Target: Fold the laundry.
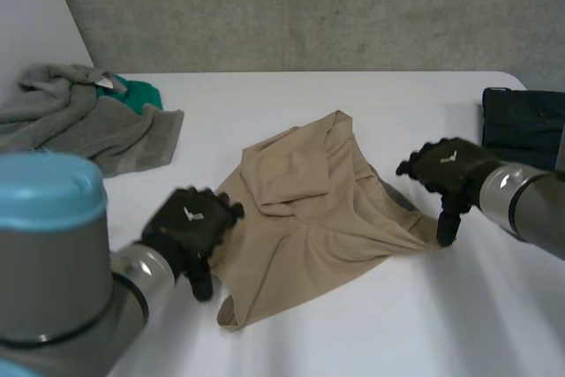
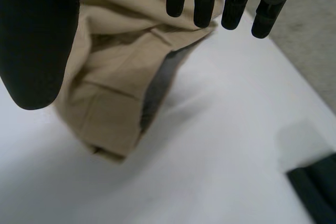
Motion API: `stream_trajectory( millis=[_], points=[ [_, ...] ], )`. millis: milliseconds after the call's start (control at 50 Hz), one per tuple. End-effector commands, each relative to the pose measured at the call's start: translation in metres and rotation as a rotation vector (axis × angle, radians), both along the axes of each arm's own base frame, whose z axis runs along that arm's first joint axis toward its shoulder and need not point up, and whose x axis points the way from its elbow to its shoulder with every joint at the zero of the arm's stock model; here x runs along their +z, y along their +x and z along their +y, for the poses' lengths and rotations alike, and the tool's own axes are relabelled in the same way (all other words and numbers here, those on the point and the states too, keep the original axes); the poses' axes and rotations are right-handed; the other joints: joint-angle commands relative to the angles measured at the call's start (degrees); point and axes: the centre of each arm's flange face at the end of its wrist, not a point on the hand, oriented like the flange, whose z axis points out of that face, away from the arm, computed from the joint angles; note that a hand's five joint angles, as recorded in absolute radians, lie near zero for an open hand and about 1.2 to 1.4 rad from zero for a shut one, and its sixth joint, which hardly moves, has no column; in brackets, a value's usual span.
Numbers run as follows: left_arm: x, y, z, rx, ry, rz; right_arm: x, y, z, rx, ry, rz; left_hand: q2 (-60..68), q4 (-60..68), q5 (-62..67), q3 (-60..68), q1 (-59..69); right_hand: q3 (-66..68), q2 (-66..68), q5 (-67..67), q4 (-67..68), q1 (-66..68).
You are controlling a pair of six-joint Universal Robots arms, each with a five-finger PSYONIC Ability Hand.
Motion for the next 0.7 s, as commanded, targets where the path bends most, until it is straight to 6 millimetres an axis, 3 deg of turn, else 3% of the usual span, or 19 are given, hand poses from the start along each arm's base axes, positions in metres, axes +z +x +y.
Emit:
stream_trajectory(
  millis=[20, 120, 160, 200, 220, 240, 260, 280, 360, 380, 440, 460, 520, 580, 600, 660, 700],
  points=[
    [-0.035, -0.017, 0.016, -0.1, -0.04, -0.012, -0.035, 0.001, 0.011, 0.092, -0.003, 0.008, -2.0, -1.6, -1.4, -1.9, -2.6, -1.3, -1.8, -1.0, -1.5, -2.2],
    [-0.057, -0.025, 0.006, -0.121, -0.093, -0.081, -0.06, 0.005, 0.009, 0.098, -0.033, 0.011, 2.9, 3.2, 3.4, 2.9, 2.2, 0.9, 0.4, 1.2, 0.6, 0.0],
    [-0.064, -0.027, 0.001, -0.118, -0.109, -0.112, -0.071, 0.006, 0.006, 0.089, -0.043, 0.024, 16.6, 17.0, 17.2, 16.7, 16.0, 8.4, 7.9, 8.7, 8.2, 7.6],
    [-0.065, -0.028, -0.001, -0.117, -0.121, -0.126, -0.075, 0.005, 0.002, 0.077, -0.057, 0.029, 34.4, 34.8, 35.0, 34.5, 33.8, 24.8, 24.3, 25.1, 24.6, 24.0],
    [-0.063, -0.028, -0.003, -0.105, -0.137, -0.122, -0.076, 0.005, -0.002, 0.068, -0.073, 0.034, 53.3, 53.7, 53.9, 53.4, 52.7, 52.9, 52.4, 53.2, 52.7, 52.1],
    [-0.06, -0.029, -0.004, -0.096, -0.151, -0.112, -0.074, 0.005, -0.005, 0.061, -0.088, 0.028, 61.4, 61.7, 61.9, 61.4, 60.7, 66.7, 66.2, 67.0, 66.5, 65.9],
    [-0.057, -0.029, -0.005, -0.087, -0.165, -0.1, -0.071, 0.004, -0.008, 0.052, -0.106, 0.024, 65.9, 66.2, 66.5, 66.0, 65.3, 66.8, 66.4, 67.1, 66.6, 66.0],
    [-0.051, -0.029, -0.006, -0.076, -0.183, -0.079, -0.065, 0.002, -0.012, 0.038, -0.133, 0.017, 66.0, 66.3, 66.5, 66.0, 65.3, 66.8, 66.4, 67.1, 66.6, 66.0],
    [0.004, -0.03, -0.008, -0.006, -0.308, 0.103, -0.007, -0.014, -0.028, -0.039, -0.3, -0.075, 66.0, 66.3, 66.5, 66.0, 65.3, 66.8, 66.4, 67.1, 66.6, 66.0],
    [0.029, -0.027, -0.006, 0.02, -0.342, 0.198, 0.021, -0.014, -0.028, -0.033, -0.371, -0.129, 66.0, 66.3, 66.5, 66.0, 65.3, 66.8, 66.4, 67.1, 66.6, 66.0],
    [0.066, -0.024, -0.001, 0.044, -0.378, 0.348, 0.066, -0.011, -0.023, -0.004, -0.479, -0.213, 66.0, 66.3, 66.5, 66.0, 65.3, 66.8, 66.4, 67.1, 66.6, 66.0],
    [0.087, -0.021, 0.002, 0.05, -0.399, 0.433, 0.096, -0.009, -0.018, 0.025, -0.547, -0.275, 66.0, 66.3, 66.5, 66.0, 65.3, 66.8, 66.4, 67.1, 66.6, 66.0],
    [0.124, -0.011, 0.005, 0.076, -0.442, 0.564, 0.14, -0.006, -0.013, 0.061, -0.635, -0.388, 66.0, 66.3, 66.5, 66.0, 65.3, 66.8, 66.4, 67.1, 66.6, 66.0],
    [0.133, -0.006, 0.0, 0.113, -0.449, 0.589, 0.15, -0.001, -0.018, 0.079, -0.63, -0.459, 66.0, 66.3, 66.5, 66.0, 65.3, 66.8, 66.4, 67.1, 66.6, 66.0],
    [0.132, -0.003, -0.008, 0.147, -0.447, 0.571, 0.148, 0.01, -0.023, 0.103, -0.612, -0.495, 66.0, 66.3, 66.5, 66.0, 65.3, 66.8, 66.4, 67.1, 66.6, 66.0],
    [0.118, -0.002, -0.021, 0.189, -0.419, 0.516, 0.14, 0.029, -0.03, 0.139, -0.594, -0.503, 66.0, 66.3, 66.5, 66.0, 65.3, 66.8, 66.4, 67.1, 66.6, 66.0],
    [0.097, -0.005, -0.037, 0.216, -0.375, 0.453, 0.119, 0.04, -0.046, 0.144, -0.57, -0.468, 66.0, 66.3, 66.5, 66.0, 65.3, 66.8, 66.4, 67.1, 66.6, 66.0]
  ],
)
